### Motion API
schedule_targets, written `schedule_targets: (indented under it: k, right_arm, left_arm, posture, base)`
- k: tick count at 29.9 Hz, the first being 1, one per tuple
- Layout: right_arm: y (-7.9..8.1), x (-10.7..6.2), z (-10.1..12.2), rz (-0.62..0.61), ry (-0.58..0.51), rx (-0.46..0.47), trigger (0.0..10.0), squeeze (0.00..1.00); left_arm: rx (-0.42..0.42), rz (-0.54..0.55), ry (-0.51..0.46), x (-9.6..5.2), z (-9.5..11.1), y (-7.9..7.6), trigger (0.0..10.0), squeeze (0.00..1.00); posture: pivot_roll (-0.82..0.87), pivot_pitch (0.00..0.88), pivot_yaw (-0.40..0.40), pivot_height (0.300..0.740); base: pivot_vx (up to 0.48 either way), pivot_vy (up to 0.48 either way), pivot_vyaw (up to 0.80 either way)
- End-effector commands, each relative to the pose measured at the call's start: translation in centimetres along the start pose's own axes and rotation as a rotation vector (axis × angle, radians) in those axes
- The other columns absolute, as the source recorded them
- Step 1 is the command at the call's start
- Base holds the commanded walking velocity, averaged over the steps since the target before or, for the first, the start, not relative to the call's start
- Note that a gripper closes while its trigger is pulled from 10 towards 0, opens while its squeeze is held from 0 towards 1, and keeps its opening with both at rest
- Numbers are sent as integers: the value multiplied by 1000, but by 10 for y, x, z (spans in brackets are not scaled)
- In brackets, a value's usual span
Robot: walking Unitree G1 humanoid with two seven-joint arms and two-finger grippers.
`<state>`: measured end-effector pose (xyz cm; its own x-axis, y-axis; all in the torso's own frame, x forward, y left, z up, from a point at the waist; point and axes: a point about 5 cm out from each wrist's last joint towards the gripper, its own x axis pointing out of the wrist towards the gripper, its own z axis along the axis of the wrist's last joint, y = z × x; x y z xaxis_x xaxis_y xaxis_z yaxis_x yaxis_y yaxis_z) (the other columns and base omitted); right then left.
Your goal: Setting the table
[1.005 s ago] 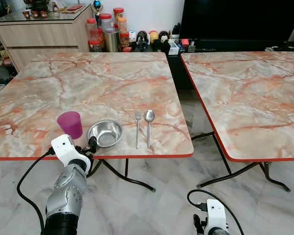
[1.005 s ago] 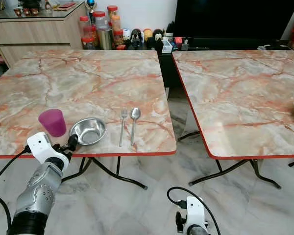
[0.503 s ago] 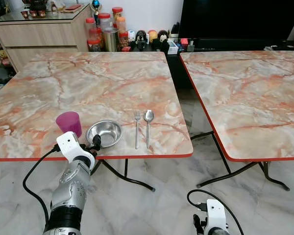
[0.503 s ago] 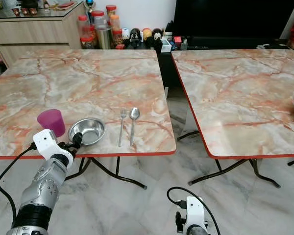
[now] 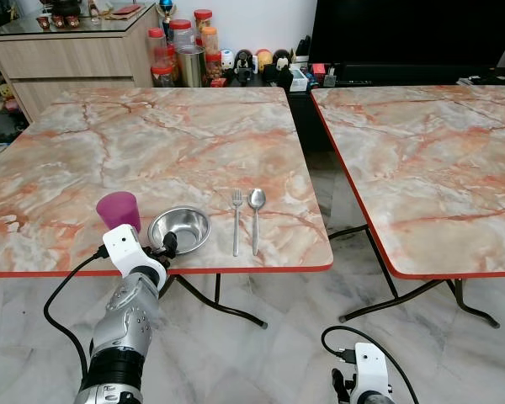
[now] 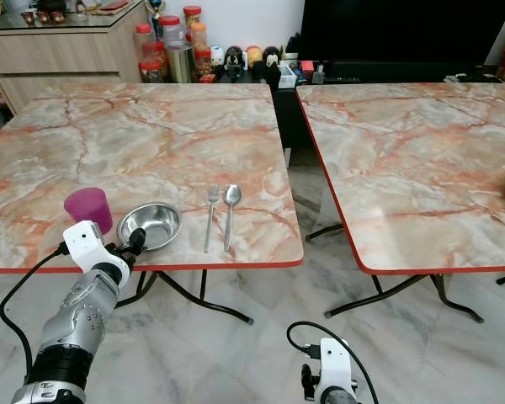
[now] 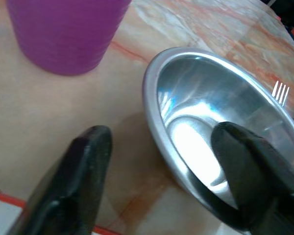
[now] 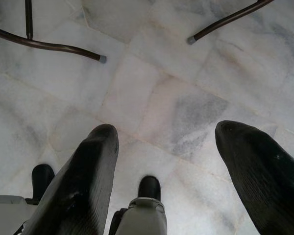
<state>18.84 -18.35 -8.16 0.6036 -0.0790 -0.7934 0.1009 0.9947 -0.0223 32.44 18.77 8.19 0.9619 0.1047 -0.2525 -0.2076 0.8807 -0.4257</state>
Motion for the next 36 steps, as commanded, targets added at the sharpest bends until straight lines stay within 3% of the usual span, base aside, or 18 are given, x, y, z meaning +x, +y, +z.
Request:
schedule_targets:
  k: [1, 36]
  right_arm:
    - [0, 0, 0, -3, -2, 13, 10000, 0]
    - [1, 0, 0, 6, -1, 5, 10000, 0]
  left_arm:
    - [1, -9, 5, 2, 0, -5, 0, 0]
    - [10, -9, 9, 1, -2, 0, 0, 0]
  posture:
    - [62, 0, -1, 714]
    - [65, 0, 1, 714]
  base:
    - [0, 0, 0]
    - [0, 0, 0]
